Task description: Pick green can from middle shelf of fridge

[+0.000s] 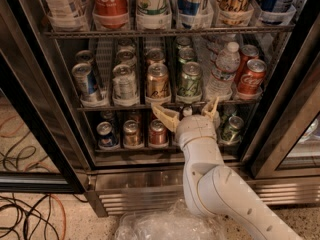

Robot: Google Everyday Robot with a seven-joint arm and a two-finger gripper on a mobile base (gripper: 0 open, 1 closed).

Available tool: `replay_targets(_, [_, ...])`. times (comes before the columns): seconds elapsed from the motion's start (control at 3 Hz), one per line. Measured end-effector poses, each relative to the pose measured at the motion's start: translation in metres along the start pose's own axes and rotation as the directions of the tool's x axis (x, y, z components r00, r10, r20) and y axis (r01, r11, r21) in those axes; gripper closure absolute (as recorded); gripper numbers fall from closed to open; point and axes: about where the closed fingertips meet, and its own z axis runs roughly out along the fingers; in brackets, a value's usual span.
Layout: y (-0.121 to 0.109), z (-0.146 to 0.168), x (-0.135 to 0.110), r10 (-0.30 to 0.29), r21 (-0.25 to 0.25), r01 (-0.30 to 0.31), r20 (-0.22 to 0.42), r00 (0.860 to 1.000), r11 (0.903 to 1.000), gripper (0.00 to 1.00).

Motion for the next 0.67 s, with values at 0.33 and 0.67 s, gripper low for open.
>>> replay_targets(0.33, [-0.0006, 0.0003, 0.0, 0.0, 0.001, 0.0, 0.0, 1.0, 1.0, 0.0])
replay_targets(0.67, [-0.0006, 0.0003, 0.0, 0.0, 0.001, 0.0, 0.0, 1.0, 1.0, 0.19])
